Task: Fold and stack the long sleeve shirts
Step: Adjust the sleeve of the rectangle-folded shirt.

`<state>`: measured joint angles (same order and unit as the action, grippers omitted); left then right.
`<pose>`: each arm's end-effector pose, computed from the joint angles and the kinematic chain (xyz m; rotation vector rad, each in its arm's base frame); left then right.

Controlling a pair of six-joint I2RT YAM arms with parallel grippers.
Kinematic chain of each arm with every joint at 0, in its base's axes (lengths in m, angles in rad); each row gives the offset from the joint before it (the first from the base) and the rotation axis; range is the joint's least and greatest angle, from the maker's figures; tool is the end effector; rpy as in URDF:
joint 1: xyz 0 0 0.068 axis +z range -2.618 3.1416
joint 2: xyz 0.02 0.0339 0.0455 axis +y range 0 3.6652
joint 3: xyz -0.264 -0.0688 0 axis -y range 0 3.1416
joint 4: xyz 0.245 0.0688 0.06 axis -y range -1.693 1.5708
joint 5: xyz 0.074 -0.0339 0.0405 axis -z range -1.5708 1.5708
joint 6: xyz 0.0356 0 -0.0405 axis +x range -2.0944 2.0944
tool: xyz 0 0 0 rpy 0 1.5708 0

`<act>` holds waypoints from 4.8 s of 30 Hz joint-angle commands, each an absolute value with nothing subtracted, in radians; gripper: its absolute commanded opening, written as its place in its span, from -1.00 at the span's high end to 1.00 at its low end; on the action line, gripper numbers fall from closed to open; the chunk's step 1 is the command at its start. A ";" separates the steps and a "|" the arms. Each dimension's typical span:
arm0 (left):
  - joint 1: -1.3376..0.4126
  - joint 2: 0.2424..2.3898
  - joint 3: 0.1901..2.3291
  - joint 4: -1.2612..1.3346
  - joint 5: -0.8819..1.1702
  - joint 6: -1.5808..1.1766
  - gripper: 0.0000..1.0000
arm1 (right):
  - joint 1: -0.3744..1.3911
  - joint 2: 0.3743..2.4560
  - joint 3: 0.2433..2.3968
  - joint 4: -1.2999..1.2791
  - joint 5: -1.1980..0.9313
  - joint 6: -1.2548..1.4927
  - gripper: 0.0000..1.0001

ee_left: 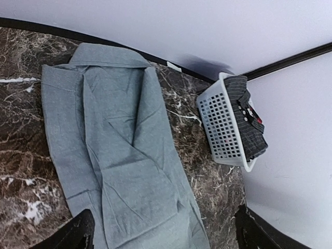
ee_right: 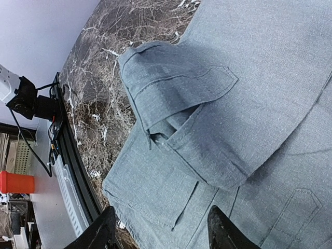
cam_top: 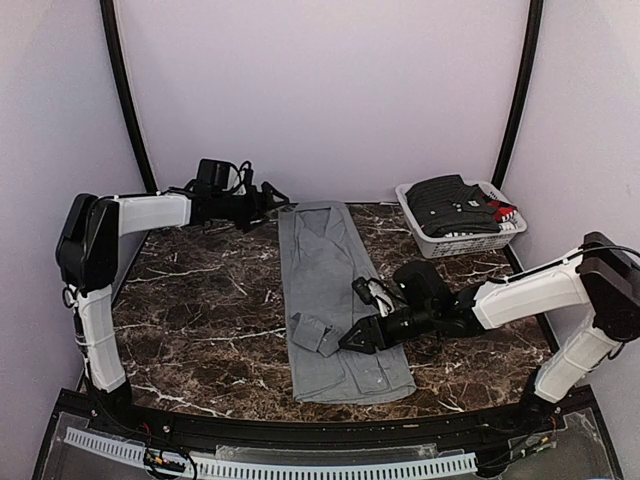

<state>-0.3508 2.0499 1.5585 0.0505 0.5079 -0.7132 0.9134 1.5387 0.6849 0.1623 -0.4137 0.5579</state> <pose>0.4458 -0.1816 0.2402 -0.0391 2.1572 -1.1607 0.1719 0.2461 0.1641 -0.6841 2.4140 1.1766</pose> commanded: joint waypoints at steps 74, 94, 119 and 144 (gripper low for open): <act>-0.820 1.638 0.974 -0.326 0.518 -0.736 0.23 | 0.878 1.509 0.839 -0.119 -0.111 0.442 -0.24; -0.808 1.564 0.962 -0.291 0.593 -0.683 -0.03 | 1.110 1.615 0.954 -0.180 0.056 0.337 -0.08; -0.802 1.724 0.991 -0.201 0.559 -0.771 0.71 | 1.263 1.804 1.036 -0.178 0.218 0.248 -0.05; -0.801 1.671 1.006 -0.316 0.500 -0.642 0.17 | 1.285 1.884 1.096 -0.263 0.280 0.252 0.27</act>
<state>-0.8066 1.7042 0.9829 -0.2722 0.5243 -0.6846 1.2762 1.8565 1.0687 -0.2474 0.2577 0.2481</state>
